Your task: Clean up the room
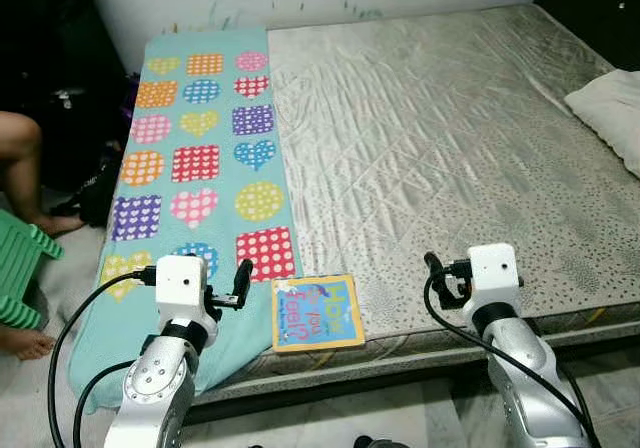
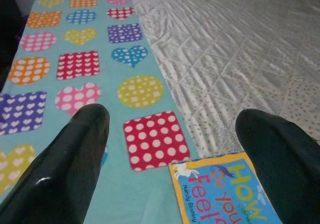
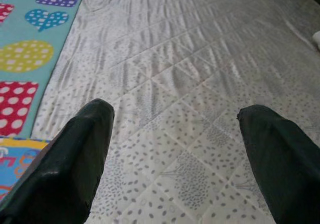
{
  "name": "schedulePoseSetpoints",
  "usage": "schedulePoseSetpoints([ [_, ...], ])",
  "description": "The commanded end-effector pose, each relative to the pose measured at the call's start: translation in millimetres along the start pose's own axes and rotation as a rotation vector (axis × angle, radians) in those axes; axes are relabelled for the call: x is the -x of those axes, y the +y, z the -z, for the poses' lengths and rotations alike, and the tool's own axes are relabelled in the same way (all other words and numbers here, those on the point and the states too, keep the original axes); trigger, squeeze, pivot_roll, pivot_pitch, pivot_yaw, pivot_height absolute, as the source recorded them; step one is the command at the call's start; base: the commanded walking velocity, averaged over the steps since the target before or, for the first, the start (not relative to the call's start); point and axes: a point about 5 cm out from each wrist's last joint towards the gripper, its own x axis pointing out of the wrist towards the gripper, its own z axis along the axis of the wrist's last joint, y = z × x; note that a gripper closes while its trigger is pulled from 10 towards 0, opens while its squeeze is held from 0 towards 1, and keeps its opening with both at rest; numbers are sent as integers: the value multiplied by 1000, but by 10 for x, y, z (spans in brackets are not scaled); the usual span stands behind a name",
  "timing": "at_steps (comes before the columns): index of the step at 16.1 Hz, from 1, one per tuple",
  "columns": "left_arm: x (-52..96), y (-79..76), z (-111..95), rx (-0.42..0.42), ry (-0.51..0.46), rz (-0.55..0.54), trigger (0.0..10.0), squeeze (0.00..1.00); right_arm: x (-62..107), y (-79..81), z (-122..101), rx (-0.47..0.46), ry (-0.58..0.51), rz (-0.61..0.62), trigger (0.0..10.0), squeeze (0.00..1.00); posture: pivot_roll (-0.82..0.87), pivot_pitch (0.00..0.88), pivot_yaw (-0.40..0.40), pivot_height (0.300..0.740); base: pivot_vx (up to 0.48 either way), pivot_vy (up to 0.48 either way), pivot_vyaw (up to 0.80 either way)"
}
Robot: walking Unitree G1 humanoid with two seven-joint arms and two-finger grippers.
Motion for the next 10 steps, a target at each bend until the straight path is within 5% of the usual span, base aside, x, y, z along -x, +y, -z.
schedulePoseSetpoints([
  [1, -3, -2, 18, -5, 10, -1, 10000, 0, 27, 23, -14, -26, 1, -14, 10000, 0, -136, 172, 47, 740, 0, 0, 0],
  [10, -16, -5, 16, 0, 10, -3, 10000, 0, 36, 63, -32, -30, -4, -50, 10000, 0, -137, 179, 47, 717, 0, 0, 0],
])
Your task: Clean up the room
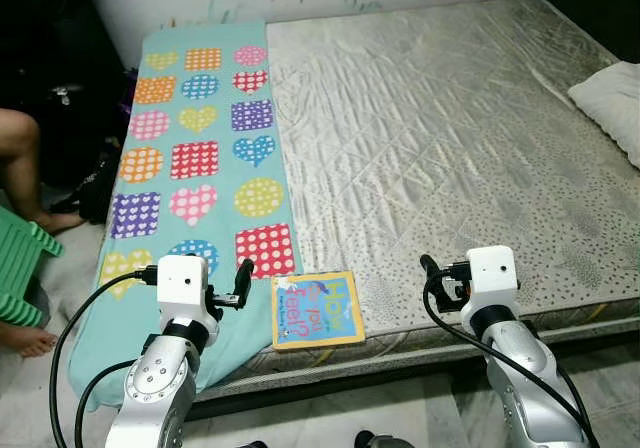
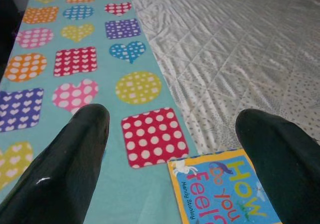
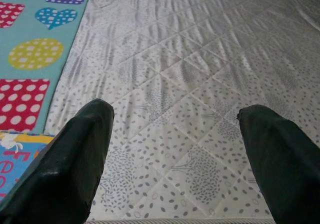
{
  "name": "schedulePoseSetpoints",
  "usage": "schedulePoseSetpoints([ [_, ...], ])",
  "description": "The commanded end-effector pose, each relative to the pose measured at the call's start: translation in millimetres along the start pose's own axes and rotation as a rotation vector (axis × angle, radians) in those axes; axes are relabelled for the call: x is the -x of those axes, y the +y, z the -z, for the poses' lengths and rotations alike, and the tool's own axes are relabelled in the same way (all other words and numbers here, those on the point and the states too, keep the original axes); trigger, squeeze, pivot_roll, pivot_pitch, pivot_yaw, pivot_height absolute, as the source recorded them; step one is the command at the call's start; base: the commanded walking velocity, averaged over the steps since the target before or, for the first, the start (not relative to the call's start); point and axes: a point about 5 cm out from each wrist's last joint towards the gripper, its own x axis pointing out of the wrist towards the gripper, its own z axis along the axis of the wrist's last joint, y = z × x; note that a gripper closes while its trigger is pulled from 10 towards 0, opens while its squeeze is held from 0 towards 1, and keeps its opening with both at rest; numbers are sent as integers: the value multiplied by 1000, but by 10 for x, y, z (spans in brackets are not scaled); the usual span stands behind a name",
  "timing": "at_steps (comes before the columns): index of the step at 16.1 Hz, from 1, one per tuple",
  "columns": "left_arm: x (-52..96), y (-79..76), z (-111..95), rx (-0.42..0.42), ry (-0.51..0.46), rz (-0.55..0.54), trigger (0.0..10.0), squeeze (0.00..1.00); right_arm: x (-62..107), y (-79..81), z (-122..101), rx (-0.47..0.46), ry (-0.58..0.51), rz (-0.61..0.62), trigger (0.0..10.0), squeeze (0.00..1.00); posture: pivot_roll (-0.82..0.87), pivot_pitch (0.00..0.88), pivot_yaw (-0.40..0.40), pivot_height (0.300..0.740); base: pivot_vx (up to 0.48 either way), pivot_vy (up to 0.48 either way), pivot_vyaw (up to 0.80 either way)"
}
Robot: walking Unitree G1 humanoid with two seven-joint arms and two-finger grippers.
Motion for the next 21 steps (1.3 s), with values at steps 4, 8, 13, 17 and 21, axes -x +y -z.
schedulePoseSetpoints([
  [4, -10, 0, 20, -1, 10, -3, 10000, 0, 13, 50, -25, -17, -6, -27, 10000, 0, -140, 178, 48, 682, 0, 0, 0],
  [8, -29, -14, 16, 4, 7, -4, 10000, 0, 6, 58, -26, -18, -6, -36, 10000, 0, -140, 178, 48, 682, 0, 0, 0],
  [13, -34, -16, 14, 8, 3, -3, 10000, 0, 3, 82, -33, -23, -10, -54, 10000, 0, -142, 179, 47, 647, 0, 0, 0],
  [17, -30, -18, 14, 12, 2, -3, 10000, 0, 4, 94, -35, -22, -16, -67, 10000, 0, -142, 179, 47, 647, 0, 0, 0],
  [21, -39, -25, 15, 11, 0, -6, 10000, 0, -6, 108, -30, -10, -14, -80, 10000, 0, -141, 181, 48, 602, 0, 0, 0],
])
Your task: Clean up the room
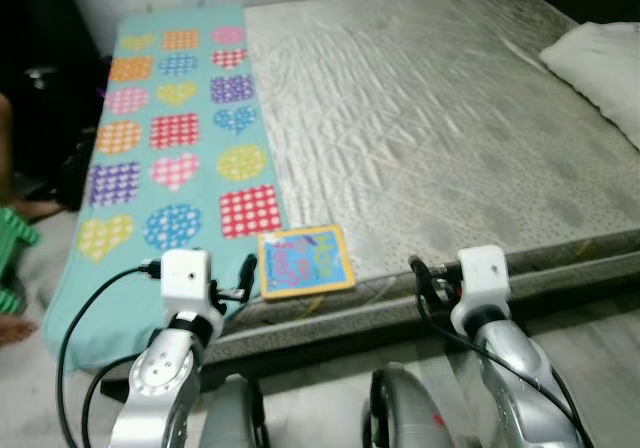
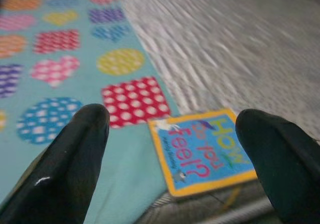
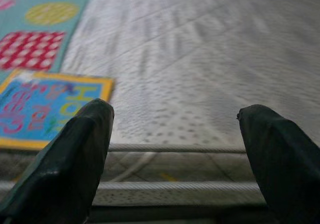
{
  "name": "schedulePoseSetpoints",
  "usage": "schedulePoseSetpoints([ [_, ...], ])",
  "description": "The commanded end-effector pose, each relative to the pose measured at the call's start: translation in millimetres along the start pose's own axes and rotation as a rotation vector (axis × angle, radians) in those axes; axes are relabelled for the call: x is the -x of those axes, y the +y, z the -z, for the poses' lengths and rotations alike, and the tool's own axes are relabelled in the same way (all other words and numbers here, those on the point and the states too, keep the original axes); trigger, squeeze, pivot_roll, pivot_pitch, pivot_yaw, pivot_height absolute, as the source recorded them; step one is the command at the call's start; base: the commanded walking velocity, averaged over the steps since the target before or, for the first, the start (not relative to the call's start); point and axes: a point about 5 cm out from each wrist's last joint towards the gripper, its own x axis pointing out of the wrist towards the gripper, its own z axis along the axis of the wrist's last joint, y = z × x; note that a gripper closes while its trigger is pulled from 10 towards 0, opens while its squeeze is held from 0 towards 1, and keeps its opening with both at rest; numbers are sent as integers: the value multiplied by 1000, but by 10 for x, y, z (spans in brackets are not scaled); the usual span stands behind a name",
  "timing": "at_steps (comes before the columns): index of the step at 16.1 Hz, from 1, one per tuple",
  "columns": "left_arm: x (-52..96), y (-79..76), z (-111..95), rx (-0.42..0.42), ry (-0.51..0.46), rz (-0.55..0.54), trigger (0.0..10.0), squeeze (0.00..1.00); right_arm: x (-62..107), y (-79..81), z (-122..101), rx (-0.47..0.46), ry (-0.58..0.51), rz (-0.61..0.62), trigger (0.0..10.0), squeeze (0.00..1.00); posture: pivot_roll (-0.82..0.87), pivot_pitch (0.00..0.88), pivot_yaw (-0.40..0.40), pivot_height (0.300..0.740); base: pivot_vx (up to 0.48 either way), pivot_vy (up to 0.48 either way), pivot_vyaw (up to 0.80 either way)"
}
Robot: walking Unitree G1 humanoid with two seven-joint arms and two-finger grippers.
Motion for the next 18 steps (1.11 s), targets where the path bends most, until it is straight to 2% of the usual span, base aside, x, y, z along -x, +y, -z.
schedulePoseSetpoints([
  [1, 45, 32, 109, 2, 48, -24, 10000, 0, -21, 38, -31, 6, -9, -24, 10000, 0, -140, 181, 44, 587, 0, 0, 0],
  [10, 66, 10, 83, 12, 17, -7, 10000, 0, -44, 47, -49, 5, -19, -37, 10000, 0, -139, 175, 38, 577, 0, 0, 0],
  [18, 76, 20, 77, 18, 10, -7, 10000, 0, -45, 78, -50, 39, -20, -49, 10000, 0, -138, 182, 40, 577, 351, 0, 0],
])
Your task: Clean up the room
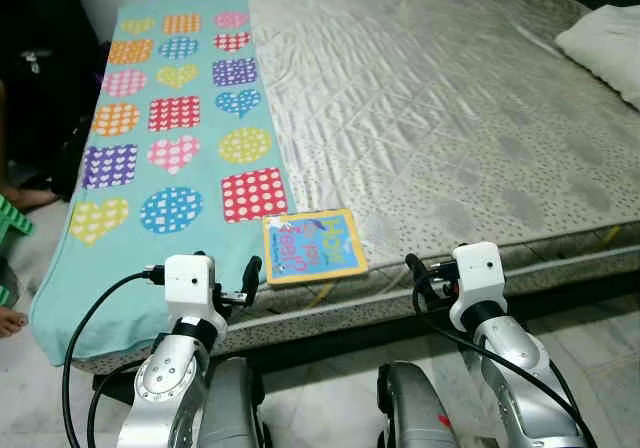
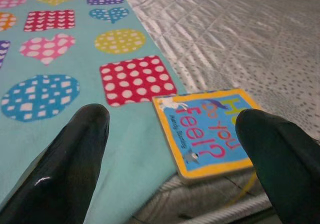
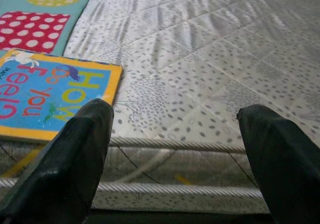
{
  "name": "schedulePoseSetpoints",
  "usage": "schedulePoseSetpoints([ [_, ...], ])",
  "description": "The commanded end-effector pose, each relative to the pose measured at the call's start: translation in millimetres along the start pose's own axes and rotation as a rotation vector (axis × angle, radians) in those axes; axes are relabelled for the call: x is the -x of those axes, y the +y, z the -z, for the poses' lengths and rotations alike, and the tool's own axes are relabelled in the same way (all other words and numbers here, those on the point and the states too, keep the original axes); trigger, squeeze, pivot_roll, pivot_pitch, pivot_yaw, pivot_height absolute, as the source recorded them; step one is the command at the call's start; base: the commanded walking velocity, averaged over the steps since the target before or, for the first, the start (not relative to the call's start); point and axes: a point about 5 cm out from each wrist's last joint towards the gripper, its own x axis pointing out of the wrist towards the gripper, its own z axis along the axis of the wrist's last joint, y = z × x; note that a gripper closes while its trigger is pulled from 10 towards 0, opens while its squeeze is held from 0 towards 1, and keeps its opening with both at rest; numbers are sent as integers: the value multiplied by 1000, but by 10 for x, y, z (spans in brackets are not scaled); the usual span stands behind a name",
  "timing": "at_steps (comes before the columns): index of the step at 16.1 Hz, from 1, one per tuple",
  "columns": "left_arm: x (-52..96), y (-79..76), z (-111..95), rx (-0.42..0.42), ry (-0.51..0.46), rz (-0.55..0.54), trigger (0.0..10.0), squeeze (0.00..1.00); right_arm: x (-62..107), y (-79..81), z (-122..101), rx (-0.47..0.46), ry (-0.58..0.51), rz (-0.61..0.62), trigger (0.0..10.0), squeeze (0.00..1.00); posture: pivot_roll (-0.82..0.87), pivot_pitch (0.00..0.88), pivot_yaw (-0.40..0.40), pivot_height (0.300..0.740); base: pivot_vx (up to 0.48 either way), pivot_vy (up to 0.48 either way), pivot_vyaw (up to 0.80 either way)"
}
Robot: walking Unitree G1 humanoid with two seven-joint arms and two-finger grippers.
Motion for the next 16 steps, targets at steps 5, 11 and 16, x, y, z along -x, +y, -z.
schedulePoseSetpoints([
  [5, 14, 29, -8, -4, 2, 1, 10000, 0, 7, 38, 11, -21, 0, -10, 10000, 0, -138, 184, 42, 577, 391, 0, 0],
  [11, -2, 26, 14, -12, 25, -15, 10000, 0, -5, 49, 10, -4, -5, -16, 10000, 0, -136, 180, 43, 577, 197, 0, 0],
  [16, 16, 183, 71, -19, 81, -156, 10000, 0, -9, 52, 14, 0, -3, -20, 10000, 0, -135, 182, 39, 577, 0, 0, 548],
])
